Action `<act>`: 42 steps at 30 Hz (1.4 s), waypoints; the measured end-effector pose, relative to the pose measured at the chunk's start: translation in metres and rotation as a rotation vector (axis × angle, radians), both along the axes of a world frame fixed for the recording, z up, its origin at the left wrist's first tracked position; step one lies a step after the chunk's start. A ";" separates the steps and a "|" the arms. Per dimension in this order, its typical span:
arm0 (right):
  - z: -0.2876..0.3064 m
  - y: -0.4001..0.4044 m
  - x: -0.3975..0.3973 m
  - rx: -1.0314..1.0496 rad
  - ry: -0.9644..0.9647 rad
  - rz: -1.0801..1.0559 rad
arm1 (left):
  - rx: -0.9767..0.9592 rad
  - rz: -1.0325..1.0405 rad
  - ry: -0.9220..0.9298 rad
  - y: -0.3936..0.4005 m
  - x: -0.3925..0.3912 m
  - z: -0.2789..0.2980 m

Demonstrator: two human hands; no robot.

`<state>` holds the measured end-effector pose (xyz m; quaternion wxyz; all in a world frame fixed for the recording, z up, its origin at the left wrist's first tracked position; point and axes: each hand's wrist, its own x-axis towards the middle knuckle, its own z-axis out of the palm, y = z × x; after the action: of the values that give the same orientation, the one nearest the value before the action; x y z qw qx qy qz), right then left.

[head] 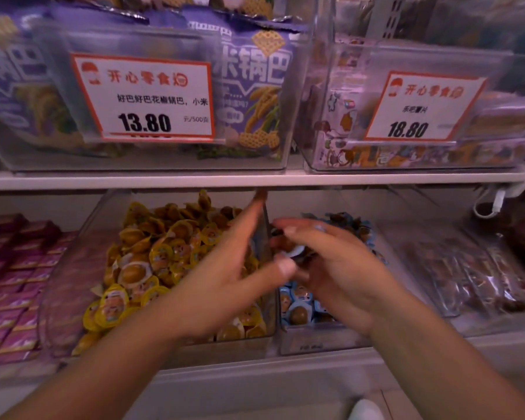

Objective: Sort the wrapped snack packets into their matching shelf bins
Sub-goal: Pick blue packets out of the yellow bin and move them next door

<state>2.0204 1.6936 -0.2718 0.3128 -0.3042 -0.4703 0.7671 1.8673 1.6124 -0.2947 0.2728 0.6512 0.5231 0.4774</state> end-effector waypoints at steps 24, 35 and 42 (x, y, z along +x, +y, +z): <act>-0.023 0.035 0.016 0.208 -0.253 -0.102 | -0.190 0.244 0.976 0.017 -0.056 -0.041; -0.027 0.030 0.012 0.253 -0.300 -0.052 | -0.556 0.052 1.066 0.013 -0.064 -0.045; -0.030 0.027 0.008 0.239 -0.314 -0.034 | -0.514 0.014 1.142 0.018 -0.051 -0.051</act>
<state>2.0285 1.7202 -0.3018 0.2824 -0.3887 -0.5959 0.6435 1.8158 1.6309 -0.3454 0.0952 0.7136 0.6889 -0.0852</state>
